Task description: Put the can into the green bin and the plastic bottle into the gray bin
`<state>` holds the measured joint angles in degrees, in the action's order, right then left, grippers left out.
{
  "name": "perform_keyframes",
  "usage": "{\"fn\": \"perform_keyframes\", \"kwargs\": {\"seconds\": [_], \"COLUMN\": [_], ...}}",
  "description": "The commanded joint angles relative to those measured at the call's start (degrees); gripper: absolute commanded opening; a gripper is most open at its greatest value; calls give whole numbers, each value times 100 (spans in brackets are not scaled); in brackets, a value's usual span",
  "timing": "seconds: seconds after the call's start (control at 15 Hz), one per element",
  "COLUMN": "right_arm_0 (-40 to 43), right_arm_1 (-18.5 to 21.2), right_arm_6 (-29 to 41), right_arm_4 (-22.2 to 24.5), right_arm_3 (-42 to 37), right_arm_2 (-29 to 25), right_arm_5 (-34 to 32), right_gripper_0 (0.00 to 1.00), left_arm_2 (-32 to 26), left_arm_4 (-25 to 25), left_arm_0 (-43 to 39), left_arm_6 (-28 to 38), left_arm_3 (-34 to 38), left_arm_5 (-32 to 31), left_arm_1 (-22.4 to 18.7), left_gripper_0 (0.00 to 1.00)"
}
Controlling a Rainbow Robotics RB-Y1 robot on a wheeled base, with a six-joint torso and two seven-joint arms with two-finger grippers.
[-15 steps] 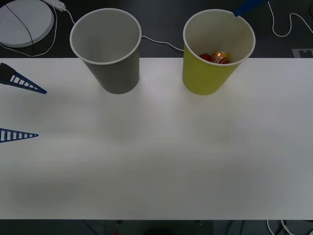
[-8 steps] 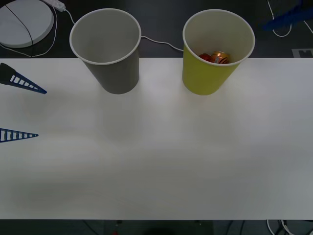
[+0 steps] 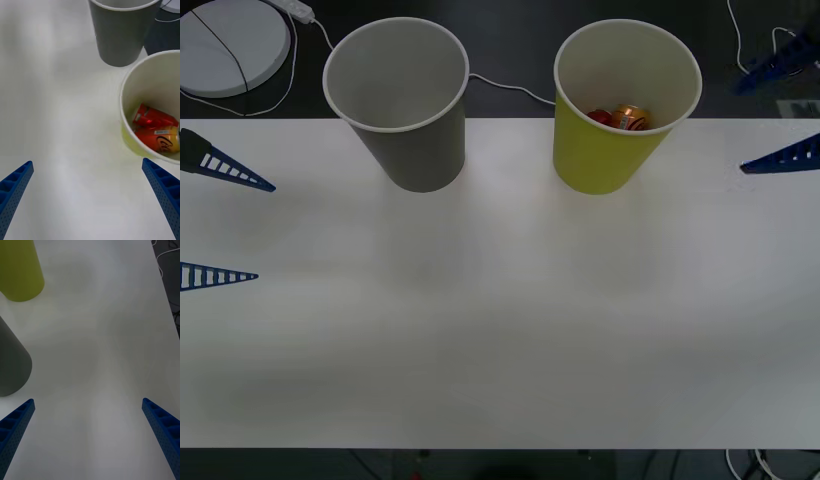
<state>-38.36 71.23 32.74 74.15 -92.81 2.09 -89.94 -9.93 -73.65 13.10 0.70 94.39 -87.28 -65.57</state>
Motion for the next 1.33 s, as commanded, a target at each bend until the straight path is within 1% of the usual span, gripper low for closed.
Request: {"fn": "perform_keyframes", "kwargs": {"seconds": [0.07, 0.13, 0.33, 0.53, 0.87, 1.07, 1.2, 1.33], "right_arm_0": [1137, 1559, 2491, 3203, 4284, 4706, 4838, 4864], "right_arm_1": [14, 14, 5, 5, -22, -276, -417, -549], "right_arm_6": [-338, -576, -1217, -1876, -2747, -3212, -3335, -3406], "right_arm_4": [-76, -76, -190, -366, -656, -639, -542, -349], "right_arm_3": [-827, -1055, -1389, -1425, -1389, -1372, -1372, -1372], "right_arm_2": [-763, -1009, -1492, -1844, -2406, -2714, -2766, -2775], "right_arm_5": [267, 390, 610, 715, 794, 812, 812, 812], "right_gripper_0": [100, 100, 100, 100, 100, 100, 100, 100], "left_arm_2": [0, 0, 0, 0, 0, 0, 0, 0], "left_arm_4": [0, 0, 0, 0, 0, 0, 0, 0], "left_arm_0": [0, 0, 0, 0, 0, 0, 0, 0], "left_arm_6": [0, 0, 0, 0, 0, 0, 0, 0], "left_arm_3": [0, 0, 0, 0, 0, 0, 0, 0], "left_arm_5": [0, 0, 0, 0, 0, 0, 0, 0], "left_arm_1": [0, 0, 0, 0, 0, 0, 0, 0], "left_gripper_0": [100, 100, 100, 100, 100, 100, 100, 100]}}
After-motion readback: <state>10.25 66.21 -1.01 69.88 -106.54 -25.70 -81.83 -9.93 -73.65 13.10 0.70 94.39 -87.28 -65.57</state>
